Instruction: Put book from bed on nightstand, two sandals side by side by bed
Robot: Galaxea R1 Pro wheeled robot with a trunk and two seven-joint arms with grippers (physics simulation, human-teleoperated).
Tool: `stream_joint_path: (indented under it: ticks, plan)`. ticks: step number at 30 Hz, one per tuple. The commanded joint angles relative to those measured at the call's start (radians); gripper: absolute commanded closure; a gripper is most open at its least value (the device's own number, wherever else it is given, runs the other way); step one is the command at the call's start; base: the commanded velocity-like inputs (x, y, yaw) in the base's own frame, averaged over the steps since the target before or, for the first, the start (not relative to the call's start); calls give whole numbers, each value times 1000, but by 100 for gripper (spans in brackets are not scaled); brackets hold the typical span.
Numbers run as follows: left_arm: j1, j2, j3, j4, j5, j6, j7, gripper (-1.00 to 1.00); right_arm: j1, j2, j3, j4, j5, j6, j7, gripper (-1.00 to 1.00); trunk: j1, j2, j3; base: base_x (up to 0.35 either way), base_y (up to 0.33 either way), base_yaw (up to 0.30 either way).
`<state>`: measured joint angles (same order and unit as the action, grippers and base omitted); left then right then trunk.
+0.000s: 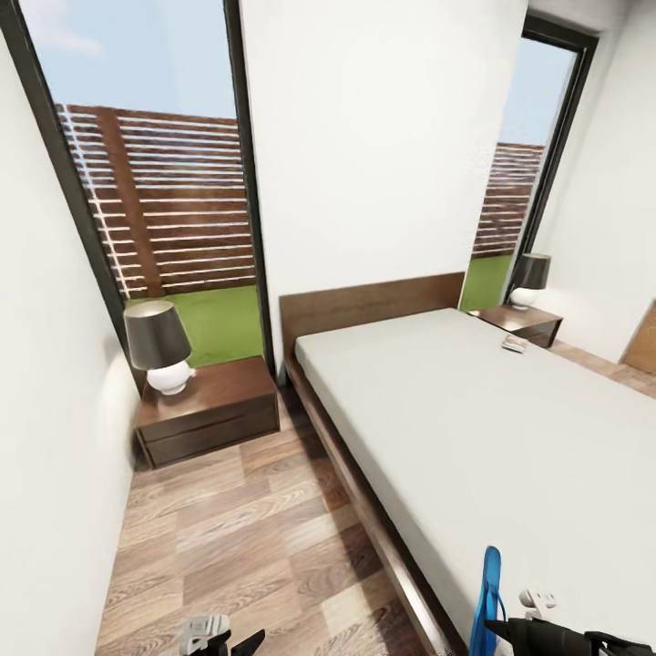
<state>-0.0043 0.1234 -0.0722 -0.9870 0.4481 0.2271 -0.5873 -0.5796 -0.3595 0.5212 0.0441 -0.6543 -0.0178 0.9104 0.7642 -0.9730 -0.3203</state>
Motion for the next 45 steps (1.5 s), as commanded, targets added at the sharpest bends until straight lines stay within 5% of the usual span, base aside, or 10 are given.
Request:
stream_joint_path:
  ticks: [1, 45]
  plan:
    - [0, 1, -1, -1, 11, 9, 0, -100, -2, 1, 8, 3, -10, -1, 7, 100, 0, -1, -2, 0, 0, -231]
    - [0, 0, -1, -1, 11, 9, 1, -100, -2, 1, 8, 3, -10, -1, 7, 100, 0, -1, -40, 0, 0, -231]
